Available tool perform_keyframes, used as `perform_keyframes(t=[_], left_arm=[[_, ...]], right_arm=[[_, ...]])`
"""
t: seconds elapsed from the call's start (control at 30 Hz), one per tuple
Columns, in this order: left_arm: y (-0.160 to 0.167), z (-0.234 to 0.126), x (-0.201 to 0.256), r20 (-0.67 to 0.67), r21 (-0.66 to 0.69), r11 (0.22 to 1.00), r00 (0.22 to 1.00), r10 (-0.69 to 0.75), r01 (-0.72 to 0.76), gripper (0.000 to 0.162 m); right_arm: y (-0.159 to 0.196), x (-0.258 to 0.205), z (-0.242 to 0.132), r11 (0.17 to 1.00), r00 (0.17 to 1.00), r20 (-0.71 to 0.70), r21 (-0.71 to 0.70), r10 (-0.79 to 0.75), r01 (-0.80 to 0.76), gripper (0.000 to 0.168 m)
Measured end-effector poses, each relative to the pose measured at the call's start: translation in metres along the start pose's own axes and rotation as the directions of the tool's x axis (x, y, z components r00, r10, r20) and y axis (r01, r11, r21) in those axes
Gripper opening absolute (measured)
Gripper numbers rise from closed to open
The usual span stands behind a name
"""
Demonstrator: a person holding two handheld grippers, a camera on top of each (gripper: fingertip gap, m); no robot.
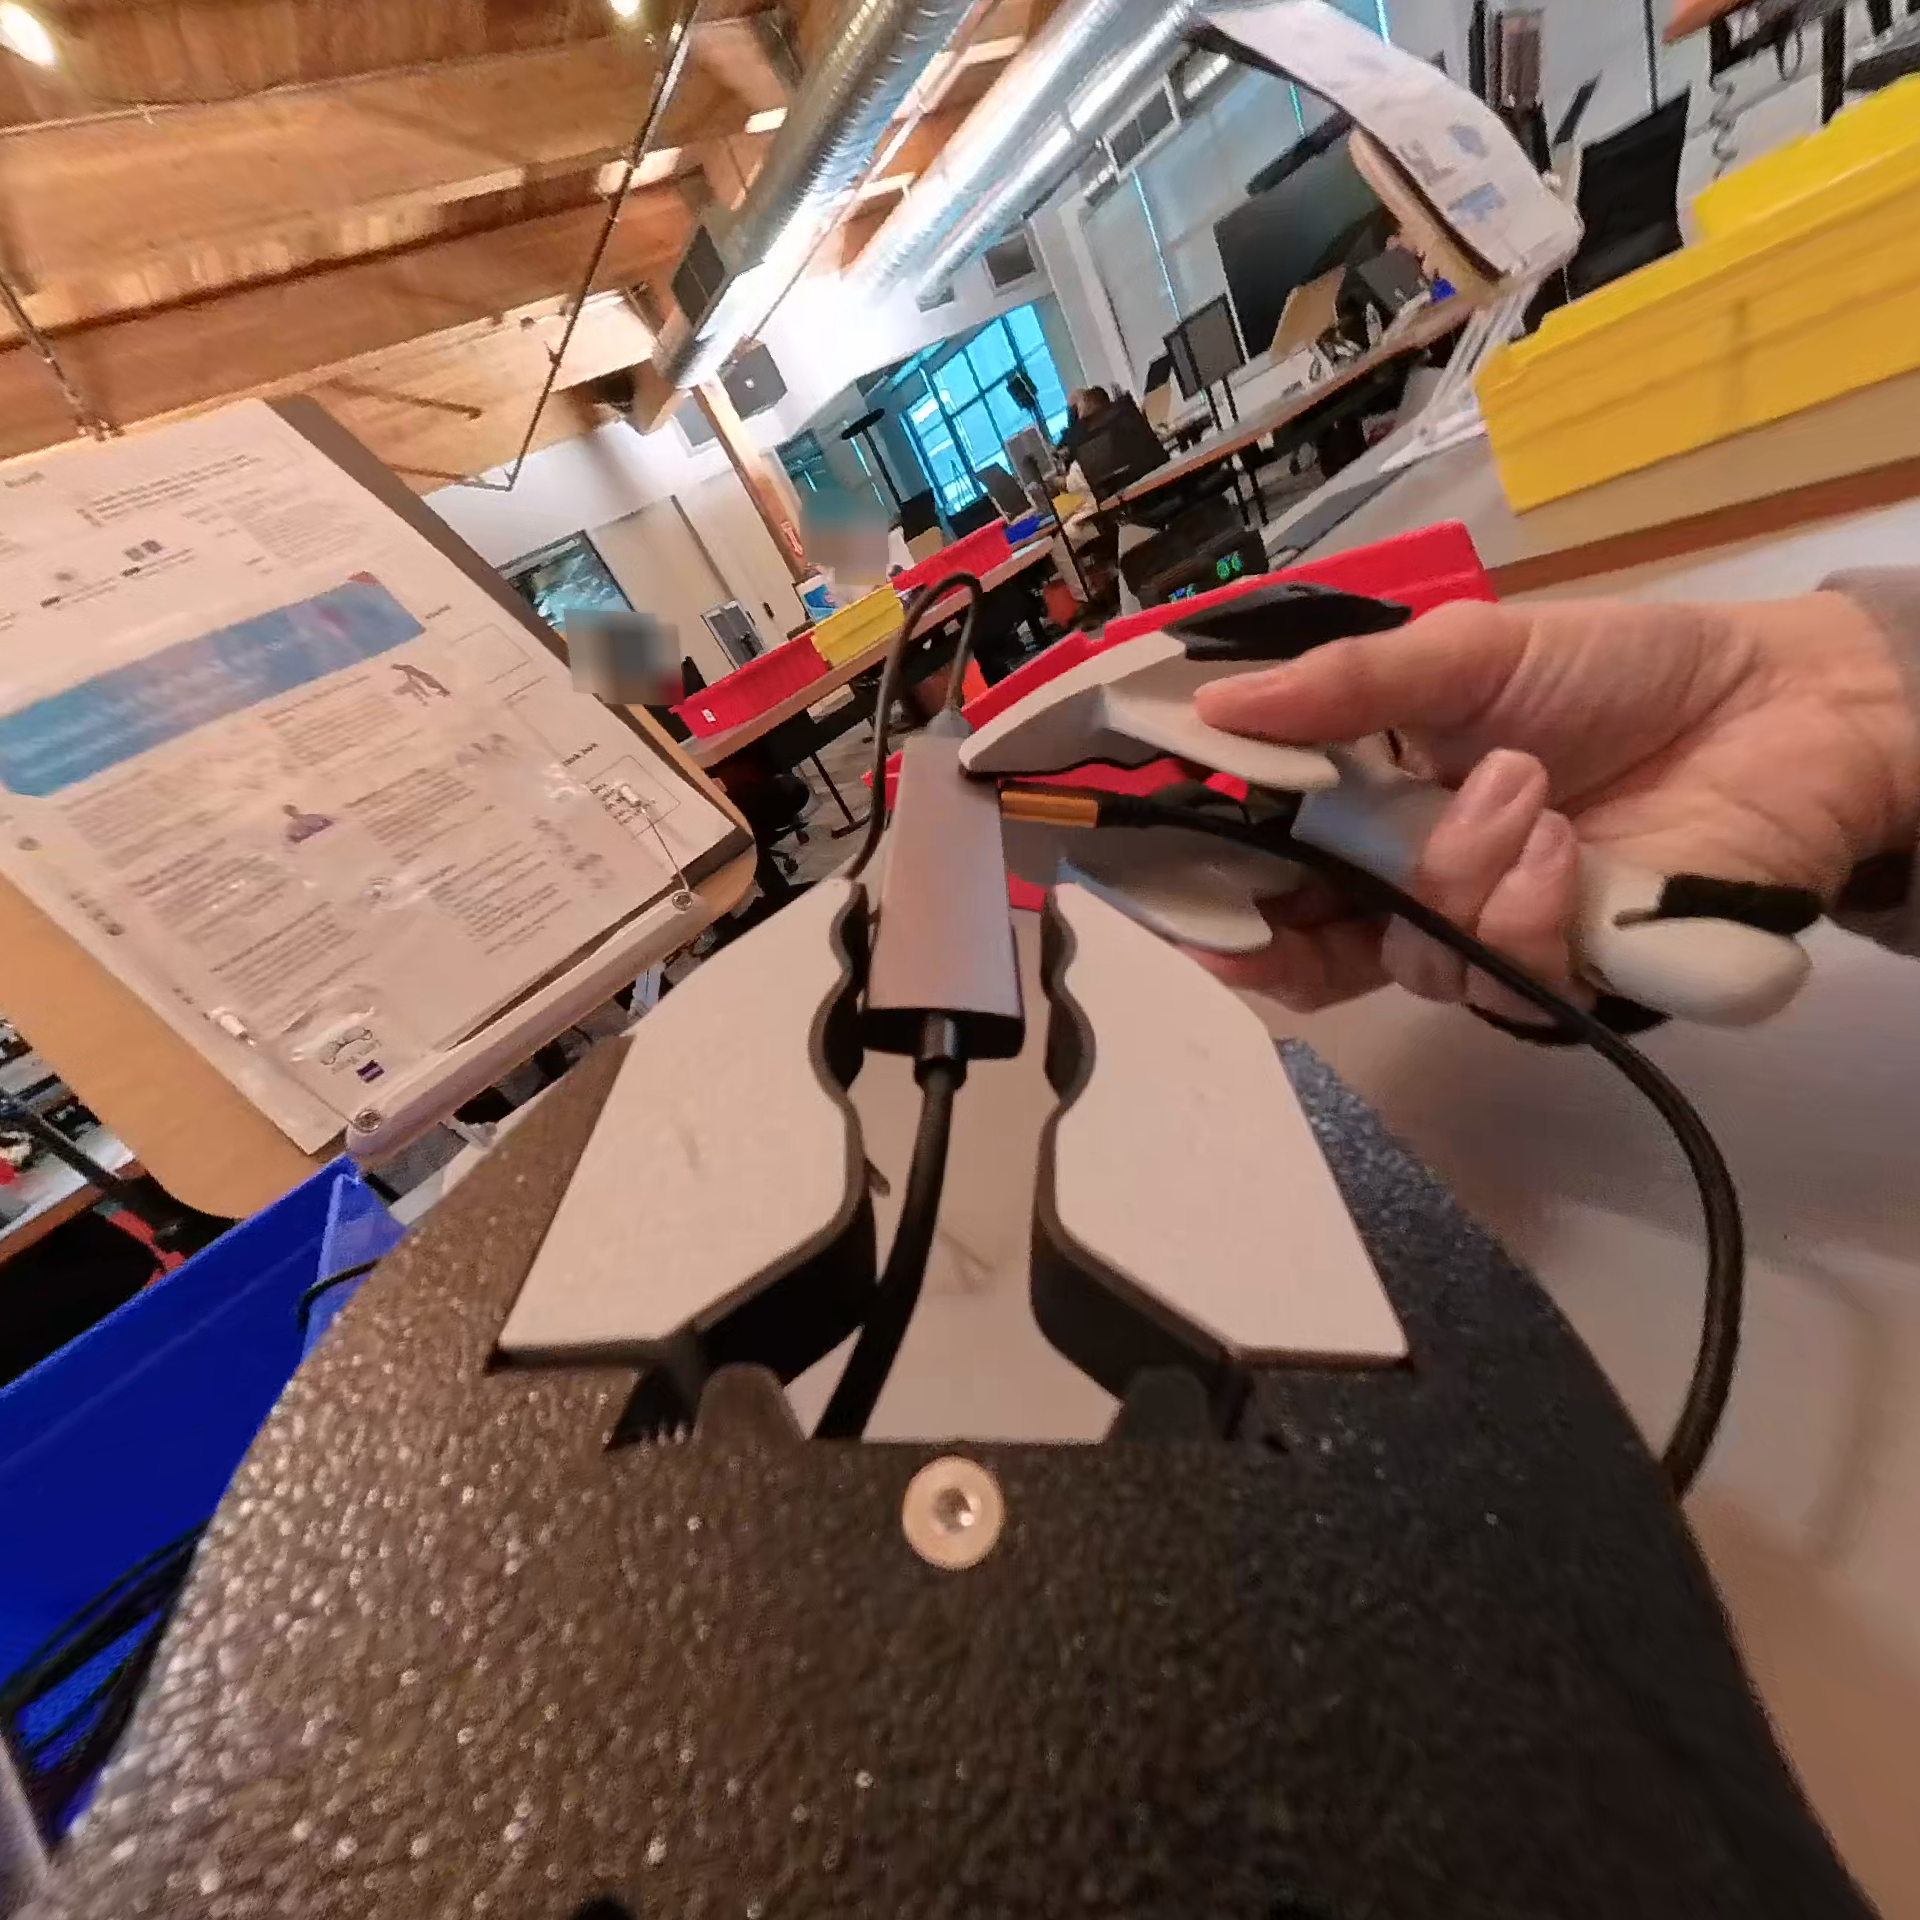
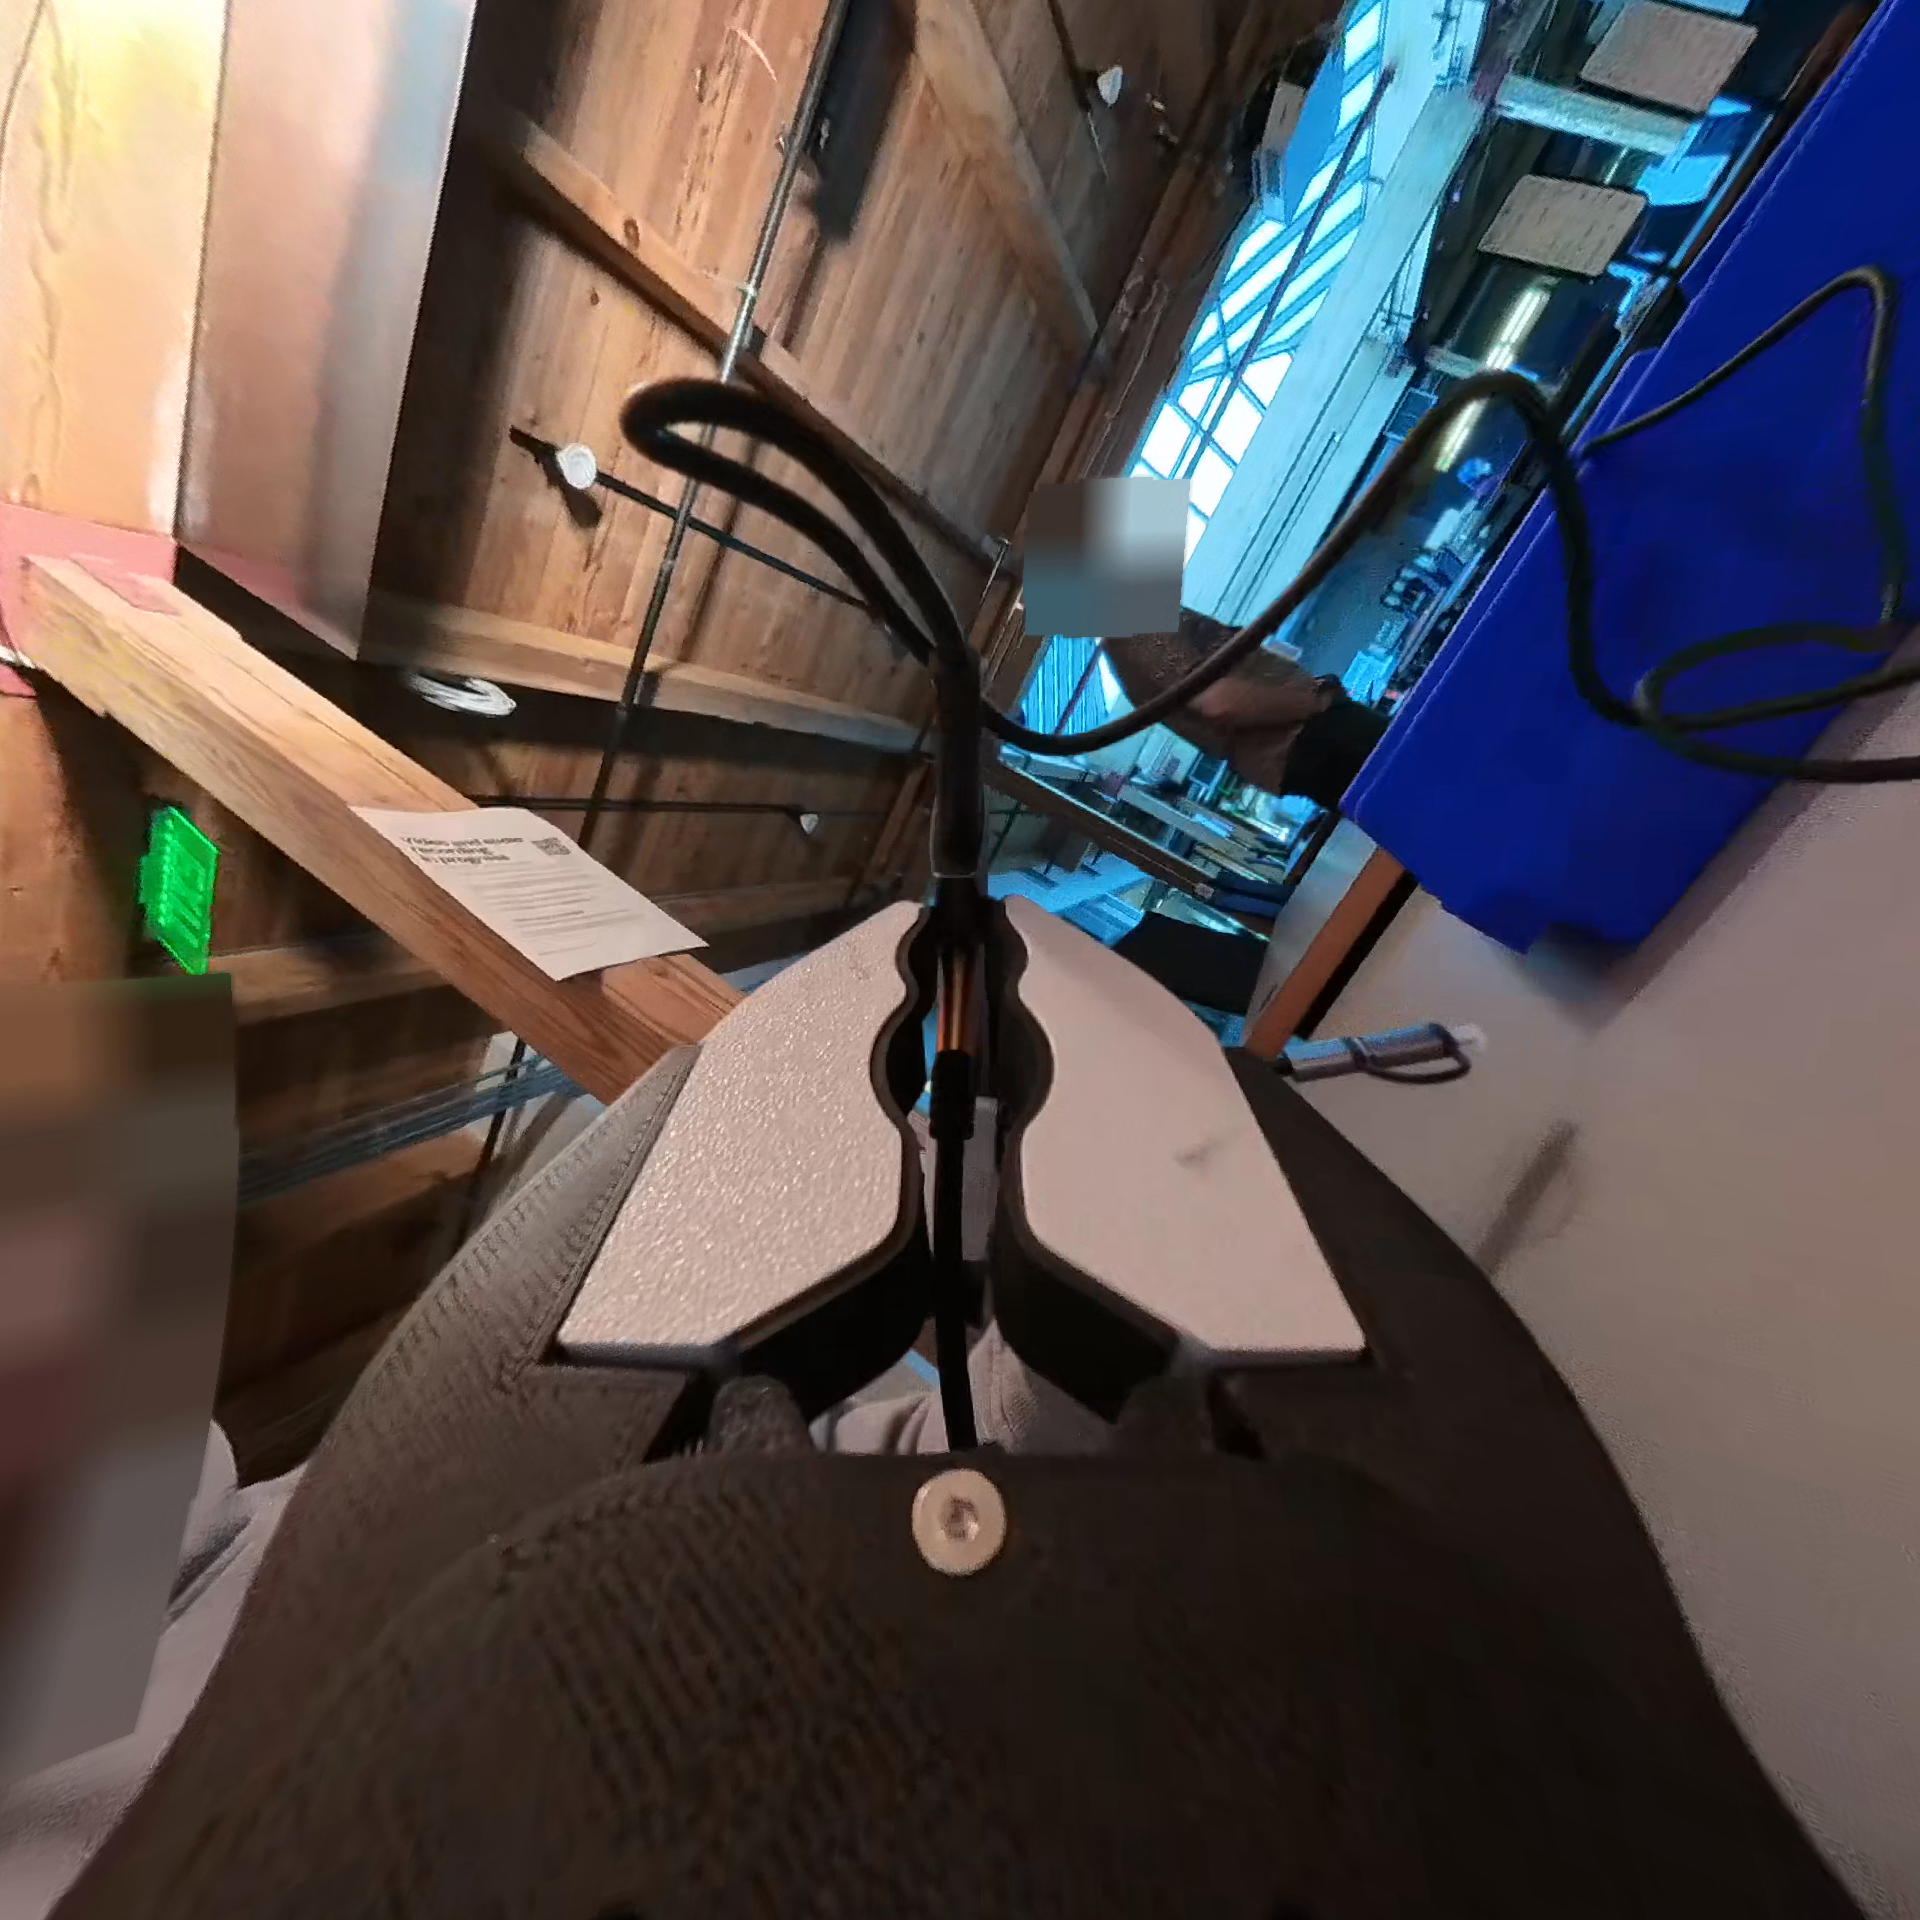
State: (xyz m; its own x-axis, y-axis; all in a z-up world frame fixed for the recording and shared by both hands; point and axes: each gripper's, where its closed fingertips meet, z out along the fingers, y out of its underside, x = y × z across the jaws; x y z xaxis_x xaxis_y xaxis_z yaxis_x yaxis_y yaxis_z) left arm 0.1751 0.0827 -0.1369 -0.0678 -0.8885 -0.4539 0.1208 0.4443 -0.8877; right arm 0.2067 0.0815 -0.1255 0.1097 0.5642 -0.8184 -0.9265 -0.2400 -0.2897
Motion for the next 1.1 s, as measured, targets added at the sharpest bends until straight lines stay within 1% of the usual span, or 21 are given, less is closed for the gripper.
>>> perform_keyframes(t=[0.03,0.17,0.23,0.37,0.43,0.47,0.5,0.53,0.6,0.7,0.77,0.8,0.87,0.93,1.0,1.07,1.1], left_arm=[[-0.002,0.001,-0.003,0.014,0.014,1.0,1.0,-0.019,0.019,0.026],[-0.01,0.004,-0.007,0.032,0.058,0.997,0.998,-0.057,0.055,0.026],[-0.008,0.007,-0.007,0.034,0.056,0.997,0.998,-0.06,0.058,0.026],[0.0,0.007,-0.008,0.04,-0.005,0.995,0.994,-0.099,0.099,0.026],[-0.003,0.005,-0.01,0.058,-0.022,0.992,0.991,-0.124,0.126,0.026],[-0.006,0.003,-0.015,0.087,-0.025,0.99,0.987,-0.139,0.141,0.026],[-0.012,0.0,-0.024,0.126,-0.017,0.987,0.98,-0.155,0.159,0.026],[-0.019,-0.005,-0.033,0.161,-0.003,0.984,0.971,-0.176,0.179,0.026],[-0.037,-0.014,-0.05,0.223,0.019,0.978,0.953,-0.206,0.207,0.026],[-0.079,-0.03,-0.064,0.276,0.082,0.978,0.939,-0.205,0.19,0.025],[-0.105,-0.04,-0.074,0.319,0.104,0.984,0.932,-0.17,0.144,0.025],[-0.115,-0.043,-0.077,0.325,0.117,0.983,0.929,-0.175,0.145,0.025],[-0.128,-0.047,-0.081,0.315,0.141,0.974,0.925,-0.212,0.175,0.025],[-0.146,-0.055,-0.082,0.289,0.205,0.959,0.923,-0.252,0.198,0.025],[-0.171,-0.065,-0.084,0.286,0.244,0.958,0.933,-0.218,0.149,0.025],[-0.196,-0.071,-0.089,0.285,0.263,0.961,0.944,-0.165,0.088,0.025],[-0.209,-0.073,-0.093,0.28,0.275,0.959,0.948,-0.15,0.07,0.025]], right_arm=[[0.002,0.001,0.001,1.0,1.0,0.0,-0.006,0.003,-0.003,0.008],[-0.001,-0.003,0.002,1.0,1.0,0.017,0.023,0.019,-0.019,0.009],[-0.001,-0.005,0.002,1.0,1.0,-0.002,0.016,-0.009,0.009,0.008],[-0.001,-0.002,0.002,0.99,0.987,-0.081,-0.022,-0.139,0.137,0.009],[0.001,-0.002,0.004,0.971,0.963,-0.129,-0.076,-0.236,0.228,0.013],[0.002,-0.002,0.004,0.949,0.938,-0.154,-0.111,-0.311,0.296,0.02],[0.002,-0.003,0.005,0.922,0.904,-0.189,-0.142,-0.383,0.361,0.031],[0.0,-0.004,0.004,0.888,0.861,-0.223,-0.173,-0.457,0.426,0.04],[-0.004,-0.015,0.006,0.796,0.756,-0.252,-0.218,-0.604,0.564,0.05],[-0.008,-0.056,0.013,0.623,0.586,-0.22,-0.195,-0.78,0.757,0.053],[-0.011,-0.08,0.013,0.525,0.483,-0.232,-0.18,-0.844,0.832,0.051],[-0.011,-0.089,0.013,0.489,0.444,-0.239,-0.184,-0.864,0.853,0.051],[-0.009,-0.103,0.013,0.441,0.396,-0.234,-0.19,-0.888,0.877,0.05],[-0.01,-0.12,0.013,0.402,0.358,-0.239,-0.17,-0.902,0.9,0.047],[-0.016,-0.14,0.007,0.355,0.319,-0.258,-0.108,-0.912,0.929,0.042],[-0.027,-0.151,-0.002,0.352,0.329,-0.284,-0.035,-0.901,0.935,0.035],[-0.032,-0.149,-0.006,0.366,0.343,-0.292,-0.024,-0.893,0.93,0.034]])
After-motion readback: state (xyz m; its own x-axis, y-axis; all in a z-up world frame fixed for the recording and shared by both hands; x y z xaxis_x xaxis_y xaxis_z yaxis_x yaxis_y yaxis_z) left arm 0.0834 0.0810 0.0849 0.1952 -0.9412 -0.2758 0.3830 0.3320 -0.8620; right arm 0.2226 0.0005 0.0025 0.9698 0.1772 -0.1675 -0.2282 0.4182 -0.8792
